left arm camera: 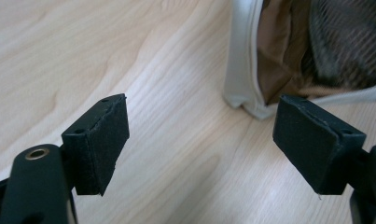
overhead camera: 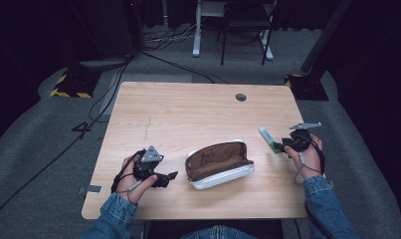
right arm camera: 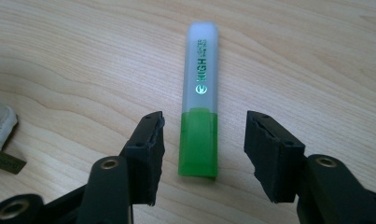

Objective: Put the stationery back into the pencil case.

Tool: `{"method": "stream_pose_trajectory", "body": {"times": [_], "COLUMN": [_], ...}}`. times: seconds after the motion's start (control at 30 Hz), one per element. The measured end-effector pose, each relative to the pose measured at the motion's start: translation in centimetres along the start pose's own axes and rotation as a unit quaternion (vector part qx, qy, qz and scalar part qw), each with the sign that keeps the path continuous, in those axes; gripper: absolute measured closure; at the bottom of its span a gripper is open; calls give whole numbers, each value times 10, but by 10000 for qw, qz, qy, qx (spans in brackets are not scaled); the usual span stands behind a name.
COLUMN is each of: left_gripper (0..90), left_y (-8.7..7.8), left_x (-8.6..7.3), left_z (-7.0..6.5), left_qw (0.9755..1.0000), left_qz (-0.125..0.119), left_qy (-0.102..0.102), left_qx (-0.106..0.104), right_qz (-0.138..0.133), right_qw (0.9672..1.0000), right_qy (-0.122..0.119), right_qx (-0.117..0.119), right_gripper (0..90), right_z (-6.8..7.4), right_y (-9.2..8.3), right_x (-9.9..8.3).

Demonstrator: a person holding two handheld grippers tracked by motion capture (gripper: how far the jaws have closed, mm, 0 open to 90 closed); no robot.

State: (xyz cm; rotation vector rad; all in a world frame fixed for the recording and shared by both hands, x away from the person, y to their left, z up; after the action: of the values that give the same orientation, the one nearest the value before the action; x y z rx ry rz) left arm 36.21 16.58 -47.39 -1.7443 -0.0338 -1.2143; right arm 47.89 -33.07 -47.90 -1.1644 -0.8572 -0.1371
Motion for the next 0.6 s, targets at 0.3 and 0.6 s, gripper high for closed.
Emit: {"method": "stream_pose_trajectory", "body": {"times": [0.3,0.6], "left_gripper": [184,174], "left_y": [-3,-7], "left_x": [-16,-33], "left_z": [6,13], "left_qw": [9990,9980], "left_qz": [358,386], "left_qy": [-13,-77], "left_qx": [282,491], "right_qz": [186,360], "right_qw": [9998,9990], "right_qy": [-36,-125], "right_qx": [-33,-212], "right_gripper": [503,508], "right_z": [2,1], "right_y": [17,34], "right_x": [6,12]}}
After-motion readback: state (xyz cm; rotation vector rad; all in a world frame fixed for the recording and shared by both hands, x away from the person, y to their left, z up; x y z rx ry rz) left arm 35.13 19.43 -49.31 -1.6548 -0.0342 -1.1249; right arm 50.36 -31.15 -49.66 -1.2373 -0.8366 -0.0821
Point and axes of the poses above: each handheld gripper's, and its own axes: y roughly forward along the jaws, x roughly out of its top, z roughly to its left, the point moved 2 cm from there along y, roughly forward along the jaws, and after that the axes turned 5 degrees about x, right-handed, at the moved point
